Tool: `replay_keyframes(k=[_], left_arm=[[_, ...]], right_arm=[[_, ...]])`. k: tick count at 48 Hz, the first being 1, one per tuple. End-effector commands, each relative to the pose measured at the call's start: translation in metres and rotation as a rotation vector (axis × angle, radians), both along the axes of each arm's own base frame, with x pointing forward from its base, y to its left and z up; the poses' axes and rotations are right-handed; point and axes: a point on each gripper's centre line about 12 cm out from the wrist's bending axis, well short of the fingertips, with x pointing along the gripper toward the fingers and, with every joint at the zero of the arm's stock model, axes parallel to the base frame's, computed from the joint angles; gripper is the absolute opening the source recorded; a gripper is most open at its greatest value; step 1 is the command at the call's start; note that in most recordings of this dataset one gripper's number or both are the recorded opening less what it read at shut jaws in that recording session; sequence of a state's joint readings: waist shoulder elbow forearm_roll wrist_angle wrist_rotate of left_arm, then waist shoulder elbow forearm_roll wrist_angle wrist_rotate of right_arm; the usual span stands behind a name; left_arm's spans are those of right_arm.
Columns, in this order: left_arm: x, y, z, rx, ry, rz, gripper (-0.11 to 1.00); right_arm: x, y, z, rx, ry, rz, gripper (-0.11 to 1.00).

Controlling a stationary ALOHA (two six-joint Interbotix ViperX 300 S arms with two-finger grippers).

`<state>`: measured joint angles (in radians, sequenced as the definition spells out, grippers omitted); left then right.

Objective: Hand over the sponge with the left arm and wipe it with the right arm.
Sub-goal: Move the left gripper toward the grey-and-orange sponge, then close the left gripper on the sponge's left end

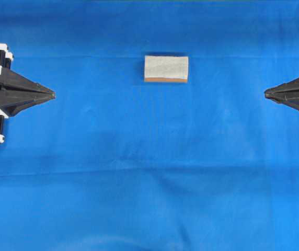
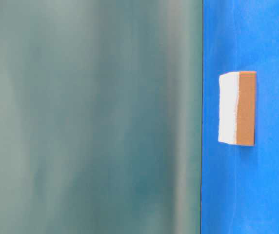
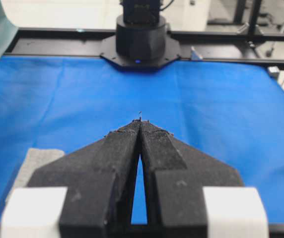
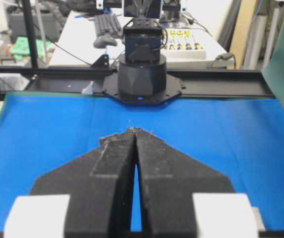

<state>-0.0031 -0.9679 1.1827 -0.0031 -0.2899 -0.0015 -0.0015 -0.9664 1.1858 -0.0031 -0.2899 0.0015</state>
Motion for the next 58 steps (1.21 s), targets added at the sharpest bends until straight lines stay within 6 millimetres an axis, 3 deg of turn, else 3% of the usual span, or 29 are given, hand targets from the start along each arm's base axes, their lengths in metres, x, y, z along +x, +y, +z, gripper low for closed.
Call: replay_keyframes(k=[1, 12, 28, 32, 41, 45, 48, 58], left_arm=[[0.004, 0.001, 0.007, -0.010, -0.012, 0.008, 0.00], [0.016, 0.015, 0.002, 0.023, 0.028, 0.075, 0.00], [0.061, 0.049, -0.026, 0.109, 0.175, 0.191, 0.01], [0.076, 0.059, -0.034, 0.111, 0.222, 0.211, 0.14], [0.118, 0.081, -0.054, 0.117, 0.327, 0.241, 0.70], [0.136, 0.087, -0.065, 0.135, 0.384, 0.237, 0.88], [0.149, 0.092, -0.074, 0.139, 0.431, 0.234, 0.94], [0.184, 0.105, -0.106, 0.130, 0.582, 0.223, 0.93]], right_arm=[[0.003, -0.001, 0.015, 0.003, -0.037, -0.005, 0.00], [0.008, -0.001, 0.016, 0.005, 0.028, -0.006, 0.00], [0.015, -0.001, 0.008, 0.005, 0.072, -0.007, 0.00], [0.015, -0.001, 0.007, 0.005, 0.077, -0.007, 0.00], [0.015, -0.001, 0.006, 0.006, 0.083, -0.007, 0.00], [0.015, -0.001, 0.004, 0.006, 0.094, -0.007, 0.00], [0.015, -0.001, 0.003, 0.007, 0.104, -0.007, 0.00], [0.015, -0.001, -0.001, 0.007, 0.126, -0.007, 0.00]])
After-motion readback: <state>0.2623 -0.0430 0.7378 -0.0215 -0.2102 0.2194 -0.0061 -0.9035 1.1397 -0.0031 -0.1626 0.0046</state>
